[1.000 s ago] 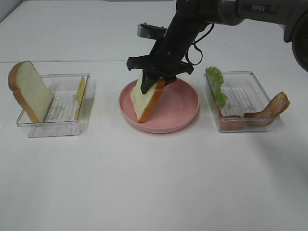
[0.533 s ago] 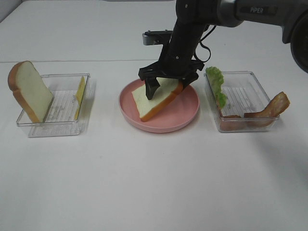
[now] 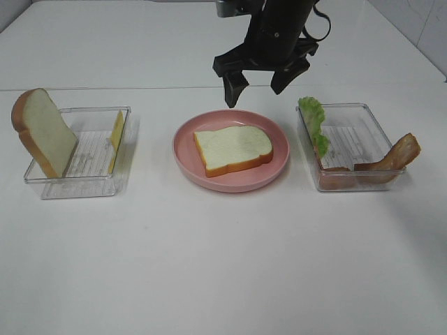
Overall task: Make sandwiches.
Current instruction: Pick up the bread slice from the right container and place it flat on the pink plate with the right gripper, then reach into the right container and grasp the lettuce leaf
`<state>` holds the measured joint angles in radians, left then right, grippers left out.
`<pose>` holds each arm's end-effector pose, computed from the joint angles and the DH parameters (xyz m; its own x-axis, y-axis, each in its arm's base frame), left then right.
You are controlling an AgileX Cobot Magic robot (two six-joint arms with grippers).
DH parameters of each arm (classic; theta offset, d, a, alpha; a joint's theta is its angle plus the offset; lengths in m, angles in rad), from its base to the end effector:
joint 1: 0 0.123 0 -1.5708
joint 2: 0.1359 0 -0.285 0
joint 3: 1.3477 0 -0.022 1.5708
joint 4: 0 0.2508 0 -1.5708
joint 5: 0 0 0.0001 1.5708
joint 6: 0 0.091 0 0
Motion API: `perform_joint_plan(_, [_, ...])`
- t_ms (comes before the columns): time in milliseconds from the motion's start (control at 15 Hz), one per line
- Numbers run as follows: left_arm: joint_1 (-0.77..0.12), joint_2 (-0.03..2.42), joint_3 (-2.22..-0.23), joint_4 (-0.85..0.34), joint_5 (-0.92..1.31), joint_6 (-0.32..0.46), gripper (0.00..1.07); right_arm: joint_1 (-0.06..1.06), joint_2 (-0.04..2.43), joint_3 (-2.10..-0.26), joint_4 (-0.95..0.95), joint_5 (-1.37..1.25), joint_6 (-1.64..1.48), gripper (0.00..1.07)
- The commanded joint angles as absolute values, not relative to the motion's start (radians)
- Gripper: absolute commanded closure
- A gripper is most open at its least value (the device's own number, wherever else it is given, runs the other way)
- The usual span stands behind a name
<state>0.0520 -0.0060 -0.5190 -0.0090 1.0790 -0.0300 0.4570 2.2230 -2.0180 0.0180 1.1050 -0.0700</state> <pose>-0.0087 -0.0012 0.2810 -0.4476 -0.0576 -0.8924 -0.0603 0.9976 -0.0342 0.4343 0.2152 0.2308 -0.8143 -0.4694 -0.3414 -0.4975 0.8675 -0.0060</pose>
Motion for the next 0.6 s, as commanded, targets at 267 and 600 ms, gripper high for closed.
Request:
perform_joint_plan(267, [0.053,-0.009,-0.516,-0.015,1.07,-0.027,0.06,0.455,2.083,-2.018,-0.046,1.219,-0.06,0.2])
perform_joint_plan(600, [0.053,-0.009,-0.516,-0.015,1.07,-0.027,0.06,0.414,1.986,-2.018,-0.139,1.251,-0.021,0.2])
